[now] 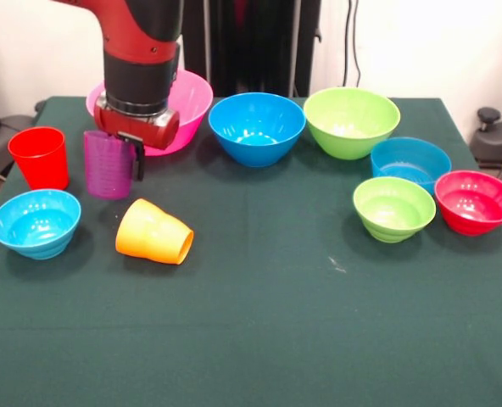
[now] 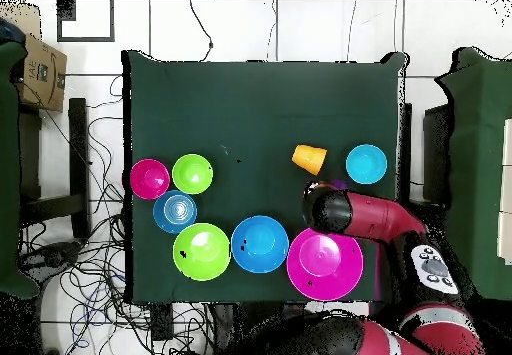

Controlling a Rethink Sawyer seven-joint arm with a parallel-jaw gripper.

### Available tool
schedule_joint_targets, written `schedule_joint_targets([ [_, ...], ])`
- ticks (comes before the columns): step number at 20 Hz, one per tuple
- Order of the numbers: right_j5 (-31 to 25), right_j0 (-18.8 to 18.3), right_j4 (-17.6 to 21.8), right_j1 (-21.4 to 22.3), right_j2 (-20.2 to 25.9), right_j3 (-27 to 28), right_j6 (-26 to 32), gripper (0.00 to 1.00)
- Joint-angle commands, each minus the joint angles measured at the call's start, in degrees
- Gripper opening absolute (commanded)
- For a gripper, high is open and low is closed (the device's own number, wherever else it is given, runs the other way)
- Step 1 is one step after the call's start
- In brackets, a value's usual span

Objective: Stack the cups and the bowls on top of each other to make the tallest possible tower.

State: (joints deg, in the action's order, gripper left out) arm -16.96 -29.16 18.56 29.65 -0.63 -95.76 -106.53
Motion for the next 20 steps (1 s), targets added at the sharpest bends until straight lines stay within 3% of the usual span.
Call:
schedule_joint_targets([
  [1, -8.59, 2.36, -2.66, 3.63, 7.06, 2.76, -1.08, 0.00],
  [10, -12.07, 3.58, -4.63, 5.49, 7.44, 3.78, -1.62, 0.00],
  [20, -8.75, 10.28, -7.12, 2.97, 3.85, 4.70, -9.00, 0.00],
])
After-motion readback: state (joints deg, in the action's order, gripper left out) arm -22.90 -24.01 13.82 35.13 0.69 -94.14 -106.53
